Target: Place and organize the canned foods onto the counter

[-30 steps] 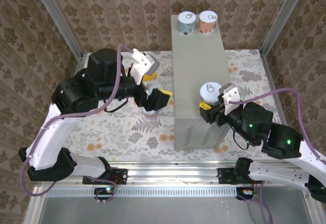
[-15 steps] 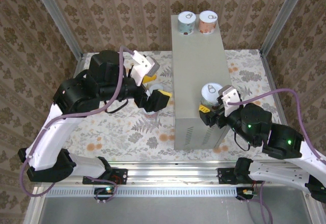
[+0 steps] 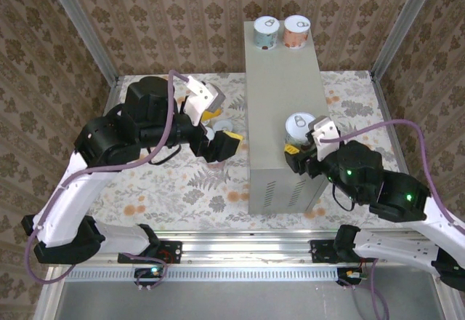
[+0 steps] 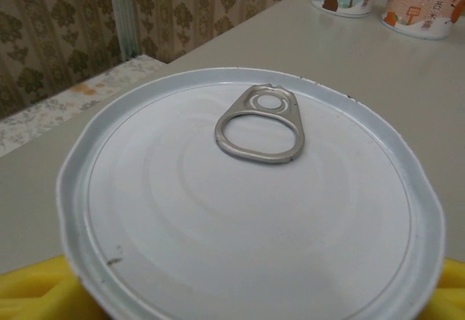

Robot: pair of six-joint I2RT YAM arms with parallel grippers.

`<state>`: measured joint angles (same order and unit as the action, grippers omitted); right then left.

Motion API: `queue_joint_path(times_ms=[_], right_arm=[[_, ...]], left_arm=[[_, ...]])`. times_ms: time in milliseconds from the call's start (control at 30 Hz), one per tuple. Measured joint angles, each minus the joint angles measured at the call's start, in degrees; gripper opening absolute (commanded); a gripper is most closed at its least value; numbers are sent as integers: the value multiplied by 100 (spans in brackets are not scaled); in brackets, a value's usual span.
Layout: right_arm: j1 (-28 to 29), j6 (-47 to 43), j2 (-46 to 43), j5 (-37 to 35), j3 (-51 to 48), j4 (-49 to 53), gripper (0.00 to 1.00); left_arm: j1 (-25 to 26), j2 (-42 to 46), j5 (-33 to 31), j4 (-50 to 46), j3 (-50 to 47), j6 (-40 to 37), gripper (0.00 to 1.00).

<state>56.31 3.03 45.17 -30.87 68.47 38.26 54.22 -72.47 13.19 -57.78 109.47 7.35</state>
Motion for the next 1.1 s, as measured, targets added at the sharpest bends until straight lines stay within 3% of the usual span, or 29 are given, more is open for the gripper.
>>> queue_joint_path(times_ms=[300,633,1100], right_arm=[[-1456,-48,1012,767,765,98,78],[-2813,-61,2002,1718,1110,-667,78],[-3882,50,3359,2623,1884,-1449,82]], left_arm=[[0,96,-208,59,-332,-2,100],[0,308,-341,83,-452,-2,100],[0,310,-332,227,-732,-4,100]])
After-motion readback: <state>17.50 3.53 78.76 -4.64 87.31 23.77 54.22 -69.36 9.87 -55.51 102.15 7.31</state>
